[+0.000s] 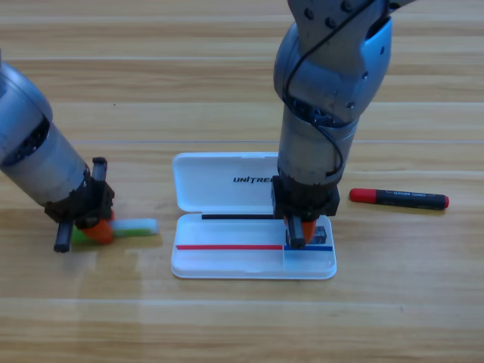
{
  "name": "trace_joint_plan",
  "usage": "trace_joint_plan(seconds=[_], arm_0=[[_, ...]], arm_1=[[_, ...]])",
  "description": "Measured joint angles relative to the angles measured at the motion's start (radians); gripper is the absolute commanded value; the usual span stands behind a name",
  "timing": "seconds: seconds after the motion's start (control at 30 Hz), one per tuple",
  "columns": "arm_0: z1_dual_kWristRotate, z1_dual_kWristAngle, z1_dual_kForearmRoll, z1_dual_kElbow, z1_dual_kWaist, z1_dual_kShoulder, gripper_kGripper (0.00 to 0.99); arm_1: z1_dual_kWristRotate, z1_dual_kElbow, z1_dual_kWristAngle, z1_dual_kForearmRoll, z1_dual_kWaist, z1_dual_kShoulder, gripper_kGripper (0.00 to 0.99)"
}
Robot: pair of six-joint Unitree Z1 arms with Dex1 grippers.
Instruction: Clean up eraser and pencils
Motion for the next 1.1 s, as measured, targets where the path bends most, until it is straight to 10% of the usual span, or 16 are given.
trace_joint_plan(seconds=[1.1], arm_0=[[0.013,0.000,0.034,-0.008,0.000,-0.002,0.000]], arm_1=[[0.000,0.017,0.000,0.000,-0.002,0.024,0.000]])
